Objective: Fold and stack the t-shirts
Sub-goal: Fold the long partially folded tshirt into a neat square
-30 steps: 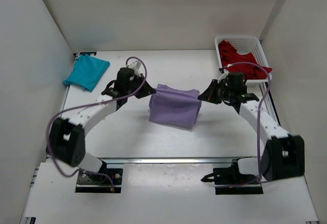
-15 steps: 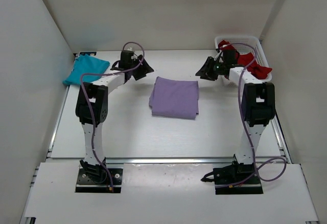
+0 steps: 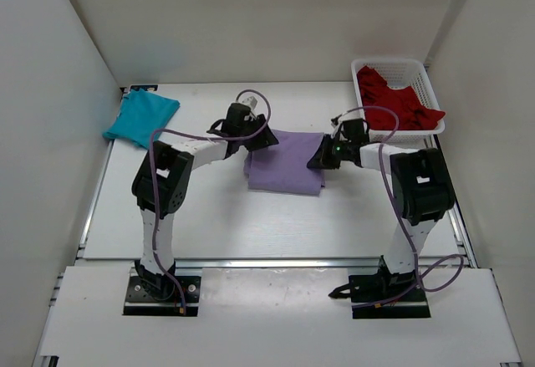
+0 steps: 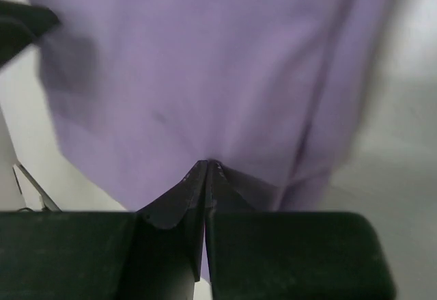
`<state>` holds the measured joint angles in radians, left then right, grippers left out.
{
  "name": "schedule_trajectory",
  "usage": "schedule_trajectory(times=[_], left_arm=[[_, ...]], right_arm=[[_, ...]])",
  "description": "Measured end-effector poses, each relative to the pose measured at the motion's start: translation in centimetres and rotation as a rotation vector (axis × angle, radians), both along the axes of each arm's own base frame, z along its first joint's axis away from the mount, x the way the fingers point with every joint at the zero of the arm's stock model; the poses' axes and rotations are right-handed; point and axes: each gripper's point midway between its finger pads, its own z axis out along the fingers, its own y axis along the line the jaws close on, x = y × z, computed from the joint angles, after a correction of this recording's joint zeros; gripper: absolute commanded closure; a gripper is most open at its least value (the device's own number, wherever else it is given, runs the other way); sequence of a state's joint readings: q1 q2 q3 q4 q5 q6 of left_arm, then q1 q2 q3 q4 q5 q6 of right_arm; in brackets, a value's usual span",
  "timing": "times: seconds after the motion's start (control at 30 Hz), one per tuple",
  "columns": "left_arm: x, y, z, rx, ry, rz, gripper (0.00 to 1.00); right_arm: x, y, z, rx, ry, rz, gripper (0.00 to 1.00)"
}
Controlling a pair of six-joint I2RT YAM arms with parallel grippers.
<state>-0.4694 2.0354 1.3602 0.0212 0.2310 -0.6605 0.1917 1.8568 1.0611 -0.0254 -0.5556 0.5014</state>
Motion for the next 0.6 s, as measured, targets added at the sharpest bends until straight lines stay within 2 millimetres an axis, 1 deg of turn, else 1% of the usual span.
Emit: schedule_trajectory(times=[0.07,0.1,0.2,0.33,0.4,0.47,0.53,0.6], left_arm=[[-0.1,0.6,-1.5,0.009,0.025,0.009,0.47],[0.3,1.2,-2.2,0.008,0.037,0.025,0.47],[1.2,3.8,-4.4,-0.043,0.088,0.080,0.46],[1.3,5.0,-4.3,-0.106,0.082,0.106,0.45],[0.9,5.3,-4.2,-0.125,0.073,0.110,0.44],[0.1,5.6,-4.1,-0.140,0.071,0.115,0.42],[-0.9,5.9,-3.7,-0.143,0.077,0.118,0.42],[-1.3,5.9,-2.9,-0.145,0.076,0.118,0.41]], right_arm=[[-1.6,-0.3,-1.7,-0.008,0.052,-0.002,1.00],[-1.9,-0.8,-2.4,-0.011,0.071,-0.012,1.00],[-1.4,-1.9,-2.6,0.003,0.068,-0.040,1.00],[-0.9,-2.3,-2.7,0.009,0.045,-0.054,1.00],[-1.0,-2.2,-2.6,0.013,0.044,-0.050,0.98],[-1.0,-2.2,-2.4,0.015,0.043,-0.048,0.96],[-1.1,-2.2,-1.9,0.016,0.039,-0.047,0.95],[-0.9,-2.1,-0.8,0.019,0.017,-0.046,0.97]])
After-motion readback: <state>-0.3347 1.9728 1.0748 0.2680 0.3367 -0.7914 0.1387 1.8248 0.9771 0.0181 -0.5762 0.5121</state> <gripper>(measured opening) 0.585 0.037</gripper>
